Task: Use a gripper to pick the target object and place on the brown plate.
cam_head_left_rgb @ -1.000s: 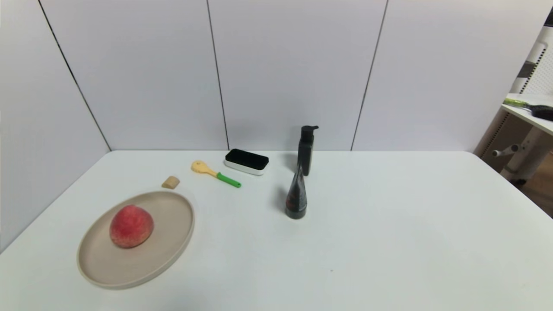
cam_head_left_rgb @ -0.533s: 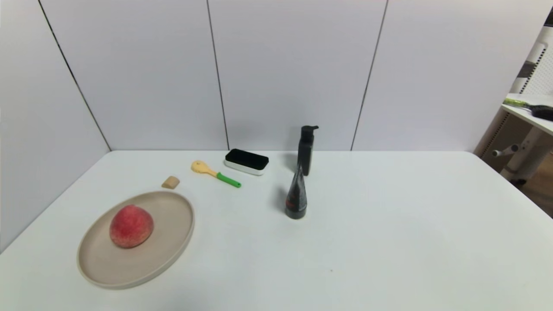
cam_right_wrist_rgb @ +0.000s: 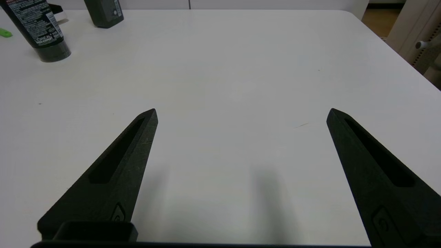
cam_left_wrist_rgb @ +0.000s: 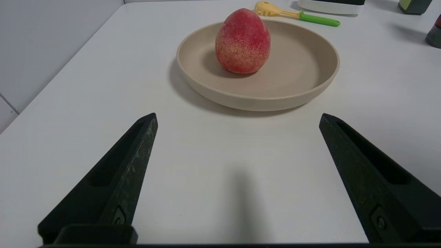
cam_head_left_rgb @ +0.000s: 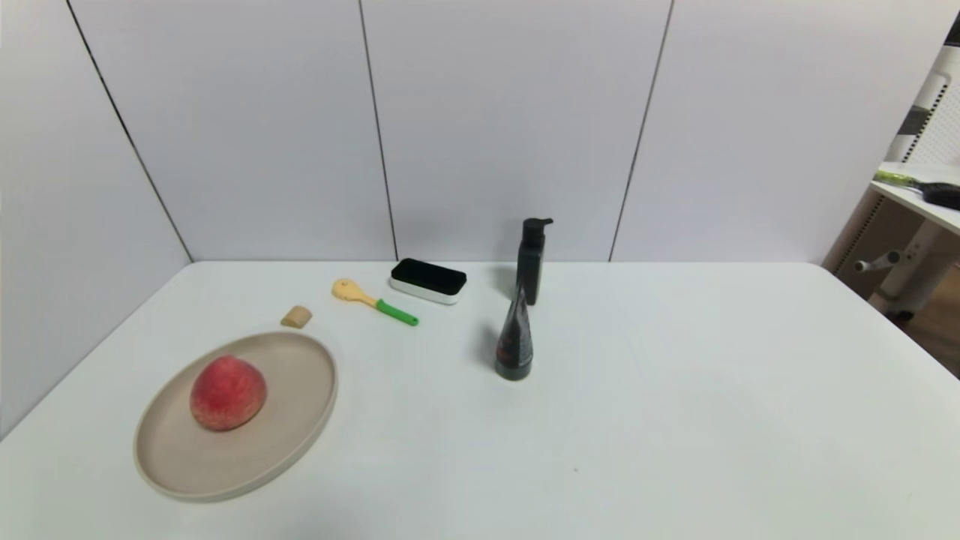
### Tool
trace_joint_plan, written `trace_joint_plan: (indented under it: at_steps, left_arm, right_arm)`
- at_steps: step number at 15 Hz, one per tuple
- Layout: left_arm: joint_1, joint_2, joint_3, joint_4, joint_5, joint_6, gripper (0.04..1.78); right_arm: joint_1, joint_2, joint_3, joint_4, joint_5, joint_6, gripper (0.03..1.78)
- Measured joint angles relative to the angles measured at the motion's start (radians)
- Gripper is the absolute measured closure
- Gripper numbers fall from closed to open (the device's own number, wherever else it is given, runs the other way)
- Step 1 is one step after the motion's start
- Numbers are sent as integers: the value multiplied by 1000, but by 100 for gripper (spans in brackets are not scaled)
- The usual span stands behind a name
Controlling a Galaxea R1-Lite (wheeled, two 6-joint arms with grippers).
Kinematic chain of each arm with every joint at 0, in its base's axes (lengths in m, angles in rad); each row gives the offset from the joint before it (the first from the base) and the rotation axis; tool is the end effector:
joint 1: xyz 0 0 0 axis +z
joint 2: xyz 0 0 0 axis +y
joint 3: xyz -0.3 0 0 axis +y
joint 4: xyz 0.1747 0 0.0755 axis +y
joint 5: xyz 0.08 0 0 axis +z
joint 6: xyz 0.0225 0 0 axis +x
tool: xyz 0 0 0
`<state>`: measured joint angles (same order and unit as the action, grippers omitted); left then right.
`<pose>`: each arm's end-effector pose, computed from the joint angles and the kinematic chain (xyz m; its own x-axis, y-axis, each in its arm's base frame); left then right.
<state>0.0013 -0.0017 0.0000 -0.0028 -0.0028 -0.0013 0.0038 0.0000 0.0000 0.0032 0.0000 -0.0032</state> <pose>-0.0229 -0.0001 0.0757 1.0000 -0.0015 0.0045 0.0015 1.0000 -0.0013 -0.0228 -0.0001 0.0752 1.0000 0.0038 -0.0032 -0.0038 1.0000 -0.0032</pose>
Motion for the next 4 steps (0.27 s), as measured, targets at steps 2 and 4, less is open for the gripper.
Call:
trace_joint_plan:
  at_steps: [2,4]
  left_arm:
    - [0,0,0,0,0,0,13]
    - [0,0,0,0,0,0,13]
  right_arm:
    - [0,0,0,3,-3,10,12]
    - [0,0,0,3,-4,12,12]
